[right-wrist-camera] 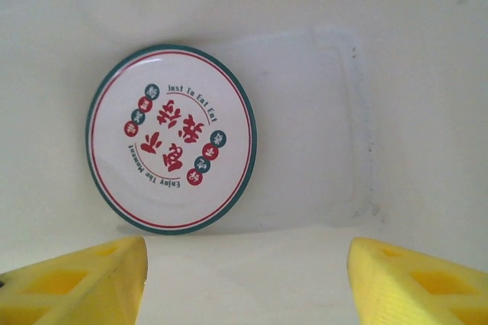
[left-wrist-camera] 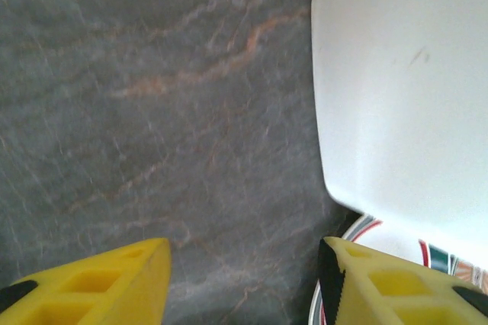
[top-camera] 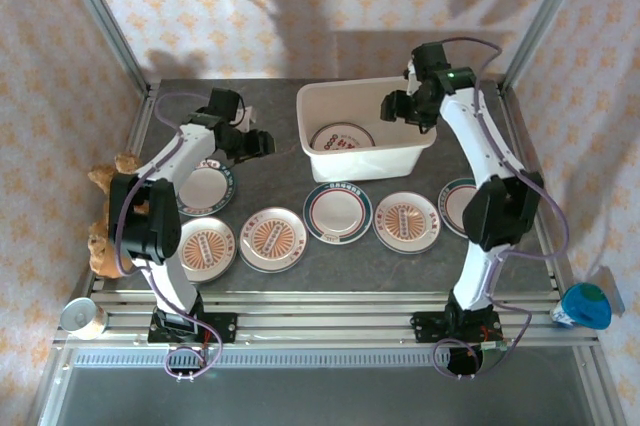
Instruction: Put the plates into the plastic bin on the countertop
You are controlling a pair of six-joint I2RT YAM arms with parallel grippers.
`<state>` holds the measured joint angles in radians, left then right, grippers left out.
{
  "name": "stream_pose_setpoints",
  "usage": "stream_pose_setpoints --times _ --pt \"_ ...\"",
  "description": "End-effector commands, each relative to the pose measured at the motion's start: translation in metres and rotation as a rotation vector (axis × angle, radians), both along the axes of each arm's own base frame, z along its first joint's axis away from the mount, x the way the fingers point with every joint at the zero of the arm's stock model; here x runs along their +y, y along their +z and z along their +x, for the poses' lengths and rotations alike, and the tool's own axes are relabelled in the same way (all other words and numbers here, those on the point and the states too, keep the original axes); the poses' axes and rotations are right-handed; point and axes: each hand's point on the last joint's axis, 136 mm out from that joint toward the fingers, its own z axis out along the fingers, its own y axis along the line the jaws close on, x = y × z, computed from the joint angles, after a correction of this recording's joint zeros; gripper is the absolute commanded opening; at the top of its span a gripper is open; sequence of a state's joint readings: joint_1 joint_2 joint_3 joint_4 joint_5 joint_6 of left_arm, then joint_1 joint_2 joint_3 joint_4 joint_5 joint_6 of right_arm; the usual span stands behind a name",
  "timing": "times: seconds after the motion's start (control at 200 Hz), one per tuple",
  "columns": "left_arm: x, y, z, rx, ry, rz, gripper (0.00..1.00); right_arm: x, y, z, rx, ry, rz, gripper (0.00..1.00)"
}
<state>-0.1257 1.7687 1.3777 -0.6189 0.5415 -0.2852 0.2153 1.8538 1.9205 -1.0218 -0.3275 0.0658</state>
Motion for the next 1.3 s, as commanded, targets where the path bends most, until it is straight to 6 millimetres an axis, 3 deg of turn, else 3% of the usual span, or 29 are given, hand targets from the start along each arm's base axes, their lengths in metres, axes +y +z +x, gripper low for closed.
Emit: stream_pose_setpoints --times 0.0,0.205,0.4,0.641,0.896,1.296 --pt "-0.019 0.009 -0.023 -0.017 -0.075 -0.001 0.54 -0.010 0.033 -0.011 -0.095 -0.029 -0.021 0.69" --pt "-0.055 -0.008 -0.056 0.030 -0.187 -0.024 0.54 0.002 0.072 -0.041 -0.185 0.025 0.075 0.68" --pt "-0.069 -0.026 -0.071 0.050 -0.196 -0.080 0.53 0.005 0.079 -0.071 -0.220 0.057 0.114 0.67" --pt "-0.099 -0.047 -0.072 0.076 -0.306 -0.116 0.49 0.003 0.070 -0.085 -0.256 0.056 0.122 0.66" --pt "-0.110 -0.059 -0.070 0.124 -0.368 -0.131 0.47 -0.006 0.058 -0.090 -0.256 0.015 0.098 0.66" --pt "-0.114 -0.079 -0.082 0.180 -0.400 -0.138 0.44 -0.004 0.046 -0.088 -0.238 -0.001 0.121 0.66"
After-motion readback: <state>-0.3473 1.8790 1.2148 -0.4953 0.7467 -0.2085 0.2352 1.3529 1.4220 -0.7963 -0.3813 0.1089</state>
